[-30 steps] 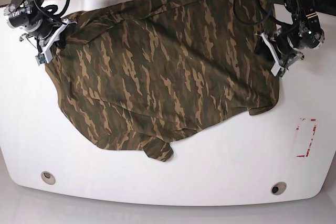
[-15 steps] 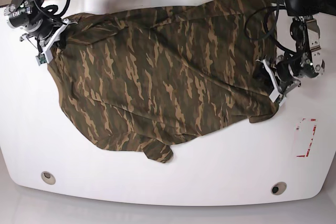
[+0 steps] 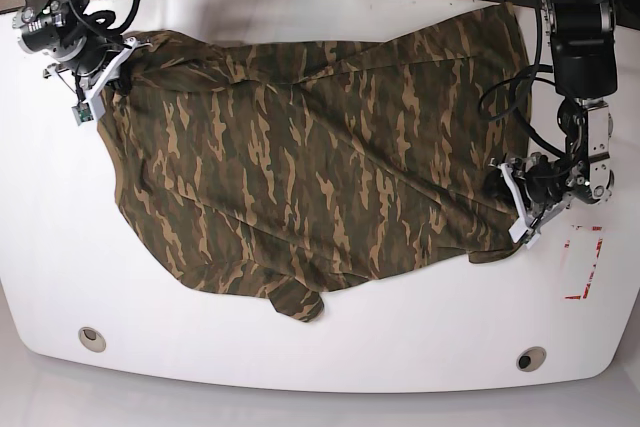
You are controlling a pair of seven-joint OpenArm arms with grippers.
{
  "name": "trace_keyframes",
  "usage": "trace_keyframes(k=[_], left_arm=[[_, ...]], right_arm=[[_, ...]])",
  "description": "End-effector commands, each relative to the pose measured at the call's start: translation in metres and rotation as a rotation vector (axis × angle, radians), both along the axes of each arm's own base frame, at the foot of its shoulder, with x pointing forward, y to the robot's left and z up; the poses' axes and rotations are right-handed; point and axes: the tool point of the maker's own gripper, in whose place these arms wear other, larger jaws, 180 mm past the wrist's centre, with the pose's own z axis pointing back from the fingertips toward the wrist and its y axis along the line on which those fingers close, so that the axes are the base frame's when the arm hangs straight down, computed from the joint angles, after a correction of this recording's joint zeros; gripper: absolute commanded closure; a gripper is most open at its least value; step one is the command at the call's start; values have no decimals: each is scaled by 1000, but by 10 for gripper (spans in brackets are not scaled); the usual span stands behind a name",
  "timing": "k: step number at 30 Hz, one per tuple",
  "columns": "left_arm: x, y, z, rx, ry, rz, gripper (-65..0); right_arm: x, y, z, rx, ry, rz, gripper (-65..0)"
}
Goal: Layout the t-shirt on the table in an organized manner, then fold the t-shirt properly
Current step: 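Release the edge and move the left gripper to the shirt's corner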
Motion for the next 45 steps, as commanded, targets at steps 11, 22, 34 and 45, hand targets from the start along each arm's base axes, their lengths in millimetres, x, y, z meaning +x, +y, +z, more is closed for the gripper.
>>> trace_keyframes(k=[11, 22, 34, 45], left_arm=[[33, 1, 36, 27, -57, -23, -274], [16, 22, 80, 130, -147, -3, -274], [-71, 61, 98, 299, -109, 120, -281], [-156, 62, 53, 163, 50, 207, -281]], right_arm=[[4, 7, 3, 22, -32, -6, 0], [2, 7, 3, 22, -28, -5, 0], [4, 6, 4, 19, -34, -5, 0], [7, 7, 5, 20, -41, -4, 0]])
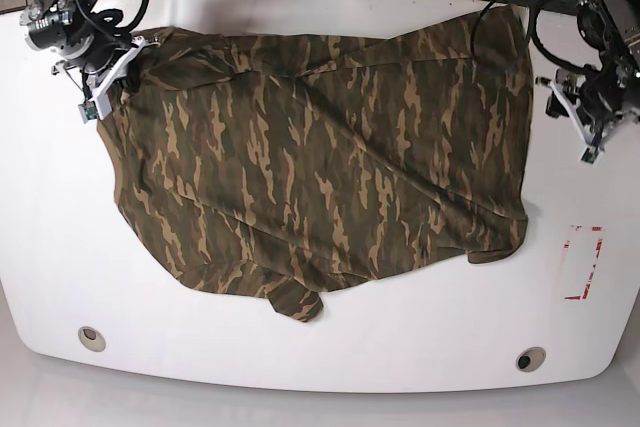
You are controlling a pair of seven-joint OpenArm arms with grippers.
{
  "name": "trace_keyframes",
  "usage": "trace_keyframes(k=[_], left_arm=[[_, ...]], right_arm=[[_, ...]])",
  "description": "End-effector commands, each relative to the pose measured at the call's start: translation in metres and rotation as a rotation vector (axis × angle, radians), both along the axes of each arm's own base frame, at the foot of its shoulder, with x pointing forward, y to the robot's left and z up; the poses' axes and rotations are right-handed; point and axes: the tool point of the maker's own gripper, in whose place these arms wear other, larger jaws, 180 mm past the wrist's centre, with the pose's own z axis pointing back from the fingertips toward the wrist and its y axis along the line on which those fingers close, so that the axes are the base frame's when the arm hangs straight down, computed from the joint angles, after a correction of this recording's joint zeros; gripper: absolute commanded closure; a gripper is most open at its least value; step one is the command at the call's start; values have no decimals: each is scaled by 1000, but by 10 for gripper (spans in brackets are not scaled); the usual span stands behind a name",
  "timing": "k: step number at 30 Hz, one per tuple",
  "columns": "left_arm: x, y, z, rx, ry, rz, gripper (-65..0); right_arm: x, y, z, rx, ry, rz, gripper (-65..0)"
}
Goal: Layout the t-shirt on the table in an organized manner, then fold the t-shirt properly
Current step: 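Release the edge and move the left gripper to the shirt's corner, then grasp the shirt corner with the left gripper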
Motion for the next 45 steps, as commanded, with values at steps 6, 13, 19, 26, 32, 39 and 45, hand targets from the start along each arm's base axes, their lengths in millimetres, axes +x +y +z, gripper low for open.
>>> trace_keyframes(k=[6, 13, 19, 26, 32, 39, 45], left_arm=[[-33, -26, -10, -159, 12, -38, -281], [-55, -38, -20, -220, 39, -42, -281], [-70, -36, -34, -234, 89, -12, -281], [-87, -30, -52, -243, 161, 25, -281], [-95, -36, -63, -270, 203, 25, -281], [-99, -58, -72, -295, 246, -40, -281], [-115, -82, -82, -321, 310, -111, -279]], right_arm=[[8, -3, 10, -13, -39, 7, 0], [8, -2, 10, -13, -41, 8, 0], [9, -3, 10, -14, -42, 9, 0], [8, -3, 10, -14, -39, 9, 0], [7, -3, 10, -15, -38, 6, 0], [6, -3, 9, -15, -37, 6, 0], [6, -3, 9, -15, -37, 6, 0]])
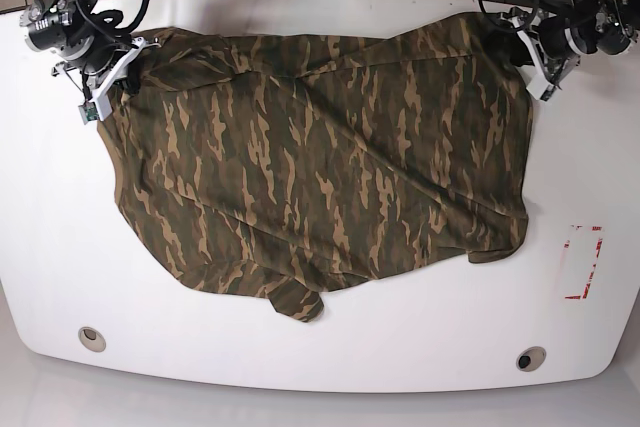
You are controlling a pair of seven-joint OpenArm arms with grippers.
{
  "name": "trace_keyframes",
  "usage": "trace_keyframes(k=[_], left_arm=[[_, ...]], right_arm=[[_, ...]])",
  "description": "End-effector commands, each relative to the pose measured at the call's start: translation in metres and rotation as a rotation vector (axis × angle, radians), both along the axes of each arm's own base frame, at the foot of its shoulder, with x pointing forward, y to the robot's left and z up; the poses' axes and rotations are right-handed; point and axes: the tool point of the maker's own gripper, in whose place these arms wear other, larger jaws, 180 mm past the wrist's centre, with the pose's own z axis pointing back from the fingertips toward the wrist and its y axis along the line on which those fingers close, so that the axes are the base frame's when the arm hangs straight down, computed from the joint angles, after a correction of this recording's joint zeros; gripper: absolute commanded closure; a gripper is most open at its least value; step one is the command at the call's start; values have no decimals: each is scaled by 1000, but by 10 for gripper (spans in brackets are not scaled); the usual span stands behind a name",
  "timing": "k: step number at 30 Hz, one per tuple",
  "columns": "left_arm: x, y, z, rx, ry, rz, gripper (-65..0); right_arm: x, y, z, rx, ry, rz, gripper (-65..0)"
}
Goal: Layout the t-shirt on the table in an organized manner, then fold the t-shirt properly
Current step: 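Grasp the shirt corner with the left gripper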
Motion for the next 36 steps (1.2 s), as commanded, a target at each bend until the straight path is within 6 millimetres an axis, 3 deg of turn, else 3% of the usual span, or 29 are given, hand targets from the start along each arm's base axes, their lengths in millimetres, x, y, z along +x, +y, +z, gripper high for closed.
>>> trace_keyframes(k=[1, 11, 13, 19, 28, 36], left_arm=[[-41, 5, -22, 84, 168, -60, -279], [-60, -5, -27, 71, 213, -94, -264], [-60, -4, -27, 72, 213, -94, -229], [-53, 2, -29, 113, 181, -88, -18], [-47, 5, -27, 128, 150, -83, -17], [-36, 22, 6, 212, 55, -74, -17]], right_arm=[[5, -3, 9, -13, -35, 4, 0], [5, -3, 9, -13, -35, 4, 0], [5, -3, 9, -13, -35, 4, 0], [5, -4, 9, -14, -36, 3, 0], [5, -4, 9, -14, -34, 3, 0], [5, -4, 9, -14, -34, 3, 0]])
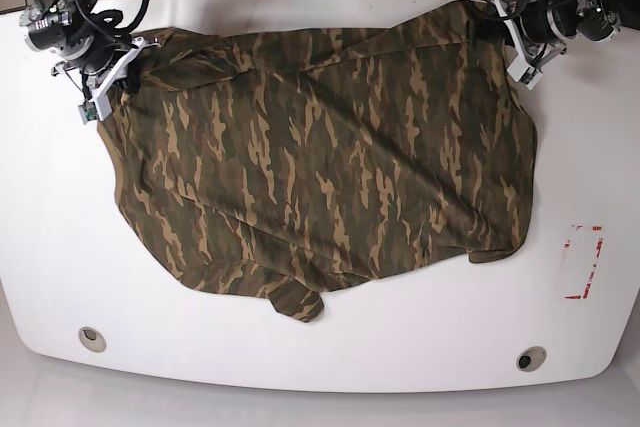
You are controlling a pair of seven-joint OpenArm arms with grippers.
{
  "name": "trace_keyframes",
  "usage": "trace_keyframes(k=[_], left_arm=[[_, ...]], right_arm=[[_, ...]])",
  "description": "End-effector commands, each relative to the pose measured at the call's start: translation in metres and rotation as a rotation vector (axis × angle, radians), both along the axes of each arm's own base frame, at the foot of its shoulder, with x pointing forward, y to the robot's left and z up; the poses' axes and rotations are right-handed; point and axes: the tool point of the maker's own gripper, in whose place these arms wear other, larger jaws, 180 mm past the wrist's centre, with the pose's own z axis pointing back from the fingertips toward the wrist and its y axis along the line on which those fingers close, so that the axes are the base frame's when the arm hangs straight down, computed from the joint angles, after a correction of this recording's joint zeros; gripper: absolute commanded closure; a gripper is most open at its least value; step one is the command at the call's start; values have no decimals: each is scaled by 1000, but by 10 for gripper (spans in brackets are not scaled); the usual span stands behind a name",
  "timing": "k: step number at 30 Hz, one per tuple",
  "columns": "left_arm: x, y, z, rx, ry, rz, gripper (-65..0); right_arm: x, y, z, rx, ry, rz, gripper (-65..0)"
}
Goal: Layout the t-shirt on the table in an organized manner, then fold the t-shirt properly
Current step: 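Grasp the shirt corner with the left gripper, then pull the grasped corner with the left gripper away from the right gripper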
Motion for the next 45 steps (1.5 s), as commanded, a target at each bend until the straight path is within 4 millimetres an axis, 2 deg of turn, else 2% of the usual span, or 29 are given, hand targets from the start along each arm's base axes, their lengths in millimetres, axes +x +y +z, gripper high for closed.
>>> trace_keyframes(k=[1, 5, 9, 14, 18, 23, 25, 33, 38, 41, 45], left_arm=[[-11, 20, 8, 105, 33, -22, -17], [-9, 30, 23, 164, 20, -34, -17], [-10, 54, 36, 238, 14, -23, -17], [-6, 82, 48, 304, -1, 2, -18], [-4, 94, 55, 331, -11, 22, -18], [1, 111, 66, 371, -36, 53, -19], [6, 113, 69, 374, -55, 62, -21], [55, 113, 90, 376, -188, 81, -22], [94, 96, 104, 350, -283, 45, -22], [108, 88, 109, 339, -312, 22, -22], [127, 78, 113, 317, -345, -4, -22]], right_arm=[[5, -3, 9, -13, -34, 5, 0], [3, -4, 8, -14, -30, 4, 0], [-10, -4, 1, -14, 9, 4, 0], [-13, -3, -1, -12, 18, 4, 0], [-24, -3, -6, -11, 48, 4, 0], [-27, -2, -8, -6, 55, 3, 0], [-27, -1, -8, -5, 55, 2, 0], [-19, -4, -3, 10, 13, -44, 0], [-3, -5, 4, 18, -35, -58, 0], [0, -5, 6, 19, -44, -58, 0], [15, -4, 14, 23, -88, -57, 0]])
